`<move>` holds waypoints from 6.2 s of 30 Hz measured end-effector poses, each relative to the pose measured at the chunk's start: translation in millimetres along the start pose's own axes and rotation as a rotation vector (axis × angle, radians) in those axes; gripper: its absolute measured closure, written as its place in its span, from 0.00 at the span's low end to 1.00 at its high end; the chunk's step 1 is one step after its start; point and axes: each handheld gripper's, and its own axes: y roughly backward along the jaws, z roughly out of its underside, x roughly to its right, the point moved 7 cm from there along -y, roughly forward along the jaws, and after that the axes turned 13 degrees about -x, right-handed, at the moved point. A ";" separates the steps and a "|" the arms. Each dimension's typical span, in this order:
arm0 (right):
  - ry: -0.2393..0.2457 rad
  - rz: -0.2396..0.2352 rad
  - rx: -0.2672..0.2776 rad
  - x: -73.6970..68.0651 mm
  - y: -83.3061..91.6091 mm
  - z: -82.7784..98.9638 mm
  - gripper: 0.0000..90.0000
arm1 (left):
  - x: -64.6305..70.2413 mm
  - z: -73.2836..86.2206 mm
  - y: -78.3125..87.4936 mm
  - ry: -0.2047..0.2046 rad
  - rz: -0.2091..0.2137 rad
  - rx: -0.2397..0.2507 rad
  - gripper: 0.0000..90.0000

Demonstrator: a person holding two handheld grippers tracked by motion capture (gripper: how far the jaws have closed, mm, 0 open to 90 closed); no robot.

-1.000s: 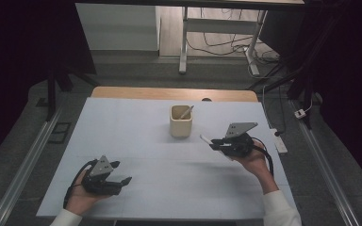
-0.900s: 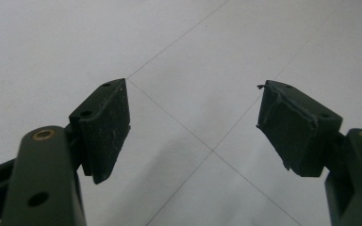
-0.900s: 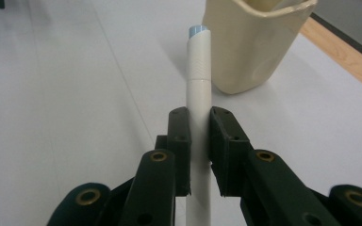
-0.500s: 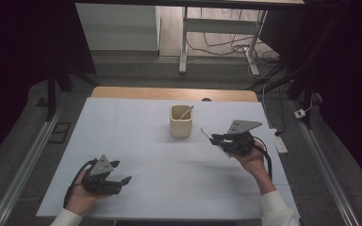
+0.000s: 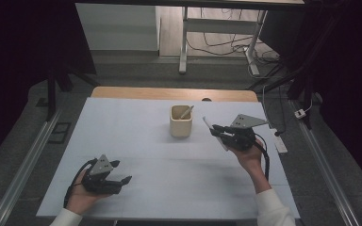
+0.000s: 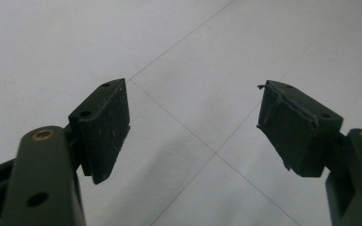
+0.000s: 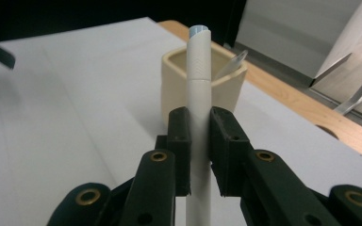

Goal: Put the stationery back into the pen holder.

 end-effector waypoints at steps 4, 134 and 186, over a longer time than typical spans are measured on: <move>-0.028 0.015 0.026 4.2 -2.4 -8.5 0.86 | -1.2 -0.3 -0.2 0.003 0.001 0.004 0.28; -0.171 0.083 0.054 21.1 -104.8 -88.2 0.61 | -14.1 -3.9 -3.7 0.019 0.041 0.043 0.28; -0.130 0.097 -0.105 -2.3 37.0 120.6 0.45 | -12.6 4.2 -5.4 0.039 -0.007 0.031 0.28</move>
